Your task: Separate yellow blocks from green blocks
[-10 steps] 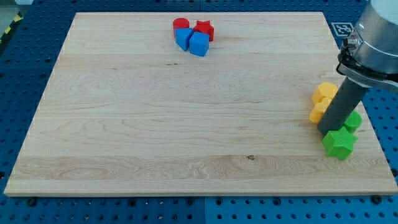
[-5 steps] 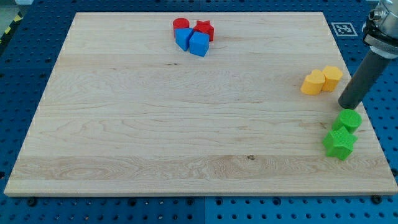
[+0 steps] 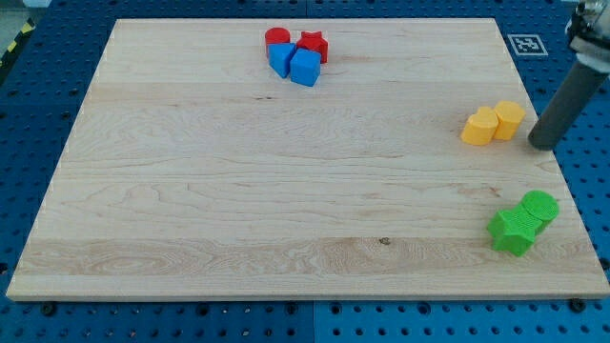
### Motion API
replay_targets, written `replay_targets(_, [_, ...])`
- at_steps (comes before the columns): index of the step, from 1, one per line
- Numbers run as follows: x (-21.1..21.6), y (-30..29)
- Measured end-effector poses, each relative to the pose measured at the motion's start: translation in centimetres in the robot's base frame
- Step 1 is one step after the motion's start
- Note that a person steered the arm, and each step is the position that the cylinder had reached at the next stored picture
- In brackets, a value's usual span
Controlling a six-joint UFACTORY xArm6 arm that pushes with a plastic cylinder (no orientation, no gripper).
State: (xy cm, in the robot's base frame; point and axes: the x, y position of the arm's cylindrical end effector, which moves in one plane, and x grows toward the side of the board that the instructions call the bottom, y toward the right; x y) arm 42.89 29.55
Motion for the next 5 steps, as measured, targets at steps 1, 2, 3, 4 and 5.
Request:
replay_targets(1, [-3.2,2.8])
replay_targets(2, [-7.8,2.7])
replay_targets(3, [-9.7,-1.7])
replay_targets(4, [-9.7,-6.5])
replay_targets(5, [-10.6,-12.3])
